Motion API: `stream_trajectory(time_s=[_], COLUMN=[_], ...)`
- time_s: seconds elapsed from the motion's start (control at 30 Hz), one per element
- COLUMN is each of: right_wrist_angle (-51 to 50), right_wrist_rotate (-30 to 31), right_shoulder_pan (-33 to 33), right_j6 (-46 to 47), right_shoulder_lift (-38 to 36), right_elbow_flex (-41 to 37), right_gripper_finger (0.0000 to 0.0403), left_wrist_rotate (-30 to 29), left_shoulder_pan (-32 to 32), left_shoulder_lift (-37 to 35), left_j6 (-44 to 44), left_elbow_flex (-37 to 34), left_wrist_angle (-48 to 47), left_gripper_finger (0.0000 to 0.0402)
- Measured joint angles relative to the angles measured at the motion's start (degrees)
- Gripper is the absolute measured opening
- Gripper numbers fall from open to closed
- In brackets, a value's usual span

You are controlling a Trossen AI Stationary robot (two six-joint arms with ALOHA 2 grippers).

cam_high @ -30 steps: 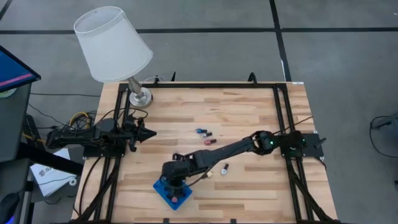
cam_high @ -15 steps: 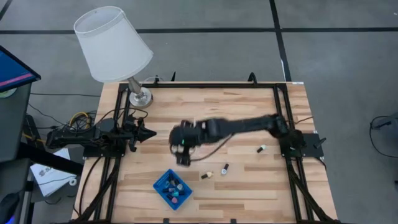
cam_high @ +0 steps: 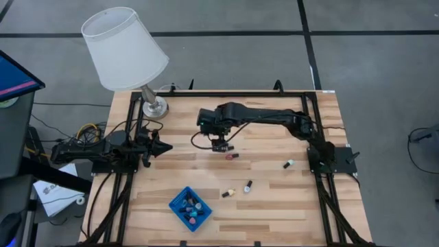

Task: Pick & Place Nail Polish
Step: Put the blue nail polish bottle in the blue bin

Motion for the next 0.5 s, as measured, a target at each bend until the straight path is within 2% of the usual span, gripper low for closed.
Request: stream_trajectory(time_s=[0.27, 0.5], right_wrist_angle=[9.52, 13.79], right_wrist_rotate=[-1.42, -2.51], right_shoulder_pan=[-2.20, -2.26], right_j6=[-3.10, -3.10], right_shoulder_lift=[0.36, 0.39], right_elbow_flex=[-7.46, -13.80], right_gripper_finger=[0.0296, 0.0296], left_wrist_rotate=[0.00, -0.01], left_shoulder_pan=[0.02, 0.00], left_shoulder_lift=[0.00, 0.00], left_j6=[0.00, 0.00], left_elbow_flex=[0.00, -0.02], left_wrist_angle=[0.00, 0.00], left_gripper_finger=[0.0001, 0.0001])
